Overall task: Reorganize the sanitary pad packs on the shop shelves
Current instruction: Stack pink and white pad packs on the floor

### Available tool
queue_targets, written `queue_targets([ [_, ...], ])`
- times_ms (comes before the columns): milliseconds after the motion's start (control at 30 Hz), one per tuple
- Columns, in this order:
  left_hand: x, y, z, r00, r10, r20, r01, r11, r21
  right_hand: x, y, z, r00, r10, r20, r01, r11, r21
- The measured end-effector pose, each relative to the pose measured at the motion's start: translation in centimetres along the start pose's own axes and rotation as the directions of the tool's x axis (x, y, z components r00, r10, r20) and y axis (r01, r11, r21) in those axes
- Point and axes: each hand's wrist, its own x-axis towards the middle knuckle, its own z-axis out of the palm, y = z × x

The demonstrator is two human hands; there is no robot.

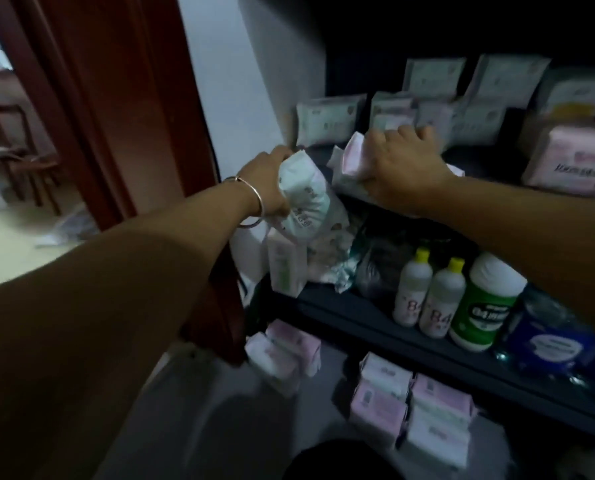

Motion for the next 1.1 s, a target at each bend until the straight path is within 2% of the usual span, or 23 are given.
queue_targets([
  [200, -4.2, -9.1, 8.6, 0.955, -0.187, 0.228, 0.208, 0.976, -0.071, -2.6, -5.6, 8.1, 0.962, -0.071, 0.264, 0.011, 0.975, 0.223],
  [300, -5.7, -13.4, 12.8, 0.91, -0.285, 0.302, 0.301, 0.954, -0.006, -3.0, -8.4, 13.2, 0.926, -0.128, 0.355, 0.034, 0.965, 0.258],
  [367, -6.6, -15.9, 15.5, 0.888, -0.275, 0.367, 0.311, 0.95, -0.04, -3.3, -10.2, 16.6, 0.89, -0.158, 0.427, 0.028, 0.955, 0.295],
  [467, -7.9, -19.2, 19.1, 0.867, -0.264, 0.422, 0.267, 0.962, 0.053, -3.7, -12.8, 21.1, 0.844, -0.193, 0.5, 0.017, 0.942, 0.336],
  [567, -8.5, -22.6, 22.7, 0.847, -0.268, 0.46, 0.264, 0.962, 0.074, -3.8, -14.8, 25.2, 0.8, -0.221, 0.558, 0.013, 0.936, 0.352],
  [667, -9.0, -25.1, 26.1, 0.834, -0.286, 0.471, 0.301, 0.952, 0.045, -3.7, -16.1, 28.4, 0.767, -0.239, 0.595, 0.015, 0.934, 0.356],
  [867, -9.6, -27.9, 31.2, 0.81, -0.356, 0.466, 0.458, 0.881, -0.122, -2.5, -17.3, 32.3, 0.758, -0.228, 0.611, 0.005, 0.939, 0.344],
  [1000, -8.8, -28.5, 34.1, 0.8, -0.428, 0.42, 0.506, 0.858, -0.09, -1.6, -17.8, 33.7, 0.761, -0.224, 0.608, 0.034, 0.951, 0.308],
  [1100, -8.7, -28.3, 35.0, 0.739, -0.501, 0.45, 0.584, 0.81, -0.056, -1.2, -18.0, 34.3, 0.79, -0.202, 0.579, 0.025, 0.954, 0.298],
])
